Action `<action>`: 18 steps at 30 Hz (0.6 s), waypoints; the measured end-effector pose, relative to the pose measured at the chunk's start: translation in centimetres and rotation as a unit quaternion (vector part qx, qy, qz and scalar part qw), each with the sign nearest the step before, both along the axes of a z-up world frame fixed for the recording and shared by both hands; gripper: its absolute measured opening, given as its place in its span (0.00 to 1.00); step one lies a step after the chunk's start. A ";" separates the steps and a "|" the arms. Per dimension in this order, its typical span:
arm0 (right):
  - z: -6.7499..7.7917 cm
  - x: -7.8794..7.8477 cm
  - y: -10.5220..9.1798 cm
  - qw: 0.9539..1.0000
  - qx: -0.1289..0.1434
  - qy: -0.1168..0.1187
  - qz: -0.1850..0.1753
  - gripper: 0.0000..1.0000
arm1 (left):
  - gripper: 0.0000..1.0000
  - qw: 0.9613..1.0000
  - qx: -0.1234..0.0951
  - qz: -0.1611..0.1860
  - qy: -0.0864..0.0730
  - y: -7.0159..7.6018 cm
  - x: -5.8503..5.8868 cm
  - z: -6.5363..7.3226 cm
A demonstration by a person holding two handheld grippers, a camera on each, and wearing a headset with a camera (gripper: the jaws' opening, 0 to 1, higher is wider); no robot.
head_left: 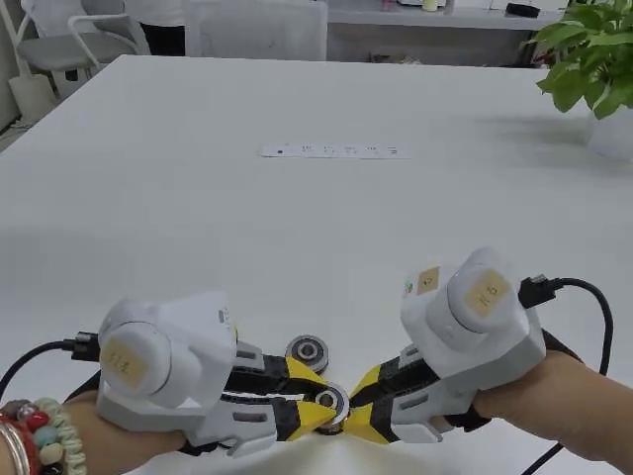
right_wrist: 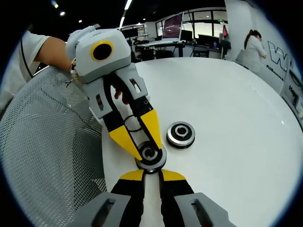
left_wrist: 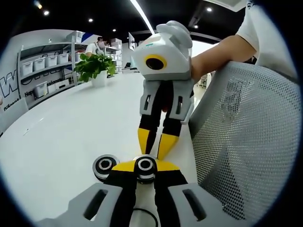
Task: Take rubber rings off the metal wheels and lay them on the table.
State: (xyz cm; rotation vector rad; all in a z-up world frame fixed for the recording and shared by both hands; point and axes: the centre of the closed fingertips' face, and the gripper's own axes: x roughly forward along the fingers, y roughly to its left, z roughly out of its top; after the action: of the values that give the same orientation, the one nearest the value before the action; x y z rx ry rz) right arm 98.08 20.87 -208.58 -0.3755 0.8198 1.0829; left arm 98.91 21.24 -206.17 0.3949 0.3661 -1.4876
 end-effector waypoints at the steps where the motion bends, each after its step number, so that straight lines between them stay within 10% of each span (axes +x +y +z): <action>1: 0.0 0.0 0.0 1.000 0.000 0.001 -0.002 0.07 | 0.09 1.000 -0.001 0.000 0.000 0.0 0.0 0.0; 18: 0.0 0.5 -0.4 1.000 -0.010 -0.003 -0.013 0.00 | 0.09 1.000 -0.003 -0.003 -0.004 -0.1 0.1 0.0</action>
State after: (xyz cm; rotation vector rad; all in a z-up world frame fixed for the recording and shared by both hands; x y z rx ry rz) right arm 98.60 20.50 -208.61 -0.3837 0.8279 1.0492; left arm 98.98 21.18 -206.14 0.3972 0.3539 -1.4913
